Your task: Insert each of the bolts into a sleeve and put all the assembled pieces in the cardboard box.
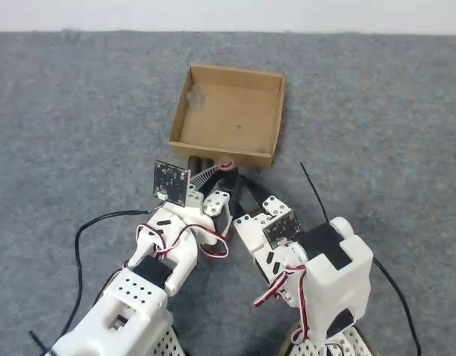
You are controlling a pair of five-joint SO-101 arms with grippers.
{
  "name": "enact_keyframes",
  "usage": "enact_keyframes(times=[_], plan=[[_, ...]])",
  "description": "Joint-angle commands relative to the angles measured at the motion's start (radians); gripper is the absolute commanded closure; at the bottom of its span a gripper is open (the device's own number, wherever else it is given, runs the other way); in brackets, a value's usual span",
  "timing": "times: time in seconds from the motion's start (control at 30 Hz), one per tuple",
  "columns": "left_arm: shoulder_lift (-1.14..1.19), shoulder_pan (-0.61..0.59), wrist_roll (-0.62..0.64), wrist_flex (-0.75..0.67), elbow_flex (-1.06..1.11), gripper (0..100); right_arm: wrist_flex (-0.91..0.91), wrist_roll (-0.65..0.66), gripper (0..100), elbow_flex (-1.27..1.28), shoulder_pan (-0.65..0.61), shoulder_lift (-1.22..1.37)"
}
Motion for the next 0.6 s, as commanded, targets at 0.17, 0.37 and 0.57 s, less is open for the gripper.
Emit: enact_keyframes(times=[0.17,0.37,0.57], plan=[[0.0,0.006,-0.005,0.005,-0.018,87,-0.025,0.009,99.3,0.003,0.021,-0.054],[-0.006,0.0,-0.005,0.005,-0.018,87,-0.025,0.009,99.3,0.003,0.021,-0.053],[-0.006,-0.005,-0.008,0.005,-0.019,87,0.008,0.011,99.3,-0.005,0.021,-0.053]])
